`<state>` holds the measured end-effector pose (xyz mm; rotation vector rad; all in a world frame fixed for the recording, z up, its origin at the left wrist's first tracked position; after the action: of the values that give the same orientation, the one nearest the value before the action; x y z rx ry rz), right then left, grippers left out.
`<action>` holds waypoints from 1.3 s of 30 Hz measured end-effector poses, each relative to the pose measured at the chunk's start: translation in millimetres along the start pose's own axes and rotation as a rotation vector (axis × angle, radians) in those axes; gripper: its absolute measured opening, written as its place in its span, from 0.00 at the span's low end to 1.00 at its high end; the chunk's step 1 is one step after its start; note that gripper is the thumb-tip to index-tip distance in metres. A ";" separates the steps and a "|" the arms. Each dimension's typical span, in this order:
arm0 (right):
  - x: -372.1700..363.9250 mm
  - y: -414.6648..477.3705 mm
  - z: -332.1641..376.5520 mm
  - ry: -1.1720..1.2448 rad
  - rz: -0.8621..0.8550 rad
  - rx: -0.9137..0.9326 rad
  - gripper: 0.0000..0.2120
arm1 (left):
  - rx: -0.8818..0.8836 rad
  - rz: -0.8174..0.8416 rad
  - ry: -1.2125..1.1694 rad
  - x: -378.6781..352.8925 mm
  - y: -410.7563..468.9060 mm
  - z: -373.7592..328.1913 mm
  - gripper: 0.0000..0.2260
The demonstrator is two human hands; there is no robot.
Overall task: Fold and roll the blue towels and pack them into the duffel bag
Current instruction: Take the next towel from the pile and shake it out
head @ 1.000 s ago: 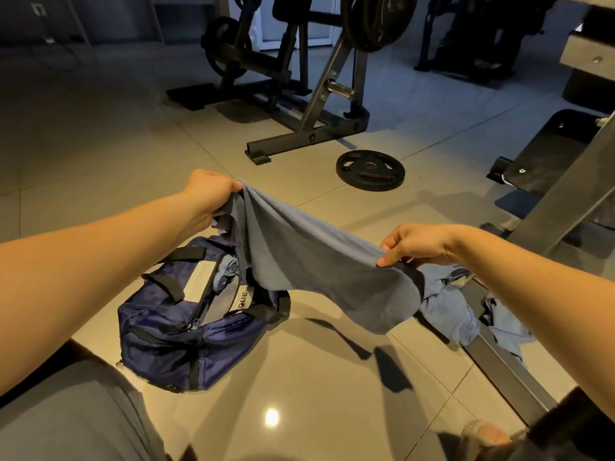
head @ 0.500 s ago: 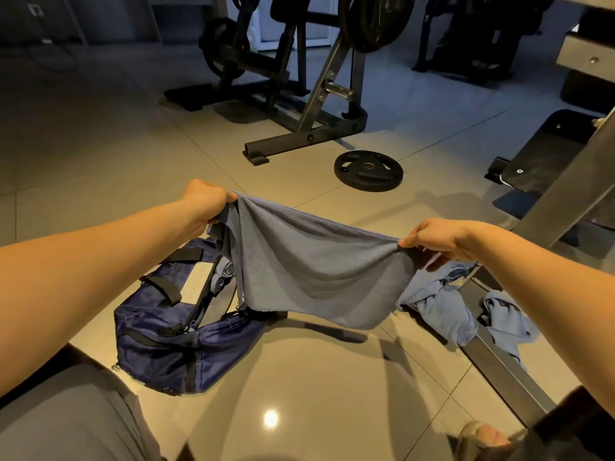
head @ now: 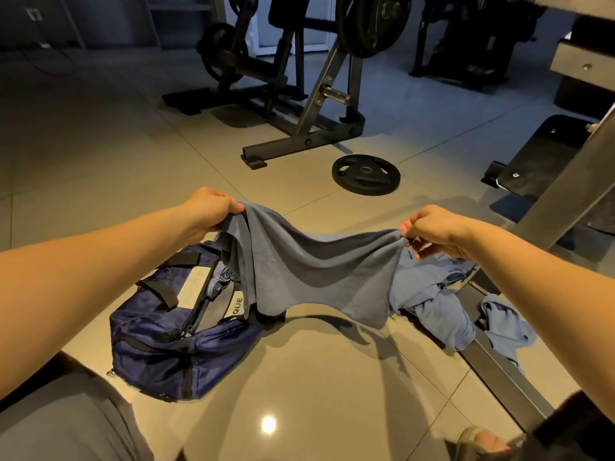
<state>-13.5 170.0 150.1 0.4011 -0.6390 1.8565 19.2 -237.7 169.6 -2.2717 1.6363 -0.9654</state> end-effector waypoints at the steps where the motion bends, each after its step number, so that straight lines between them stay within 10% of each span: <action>1: -2.6 -0.6 5.2 0.004 0.016 0.011 0.09 | 0.004 0.012 0.021 -2.8 -0.7 0.8 0.02; 13: -79.9 -33.5 135.1 0.406 0.339 0.250 0.12 | -0.168 0.209 0.122 -54.7 -75.5 -45.8 0.11; 23: -83.4 -48.3 164.1 0.082 0.250 0.462 0.05 | -0.116 0.495 -0.045 -83.8 -109.2 -45.6 0.11; 39: -82.6 -49.9 180.3 -0.034 0.200 0.602 0.04 | -0.194 0.513 -0.038 -80.8 -112.4 -54.9 0.11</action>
<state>58.2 13.4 260.4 0.7821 -0.1274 2.2239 59.7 -110.5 235.6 -1.7991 2.2164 -0.6568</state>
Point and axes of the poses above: each hand's wrist, its own y-axis towards the middle knuckle, its own x-axis out of the back of the hand, z = x × y, the point moved 10 cm from there along y, towards the middle knuckle, and after that the axes turned 15 degrees about x, right-handed, at the moved point
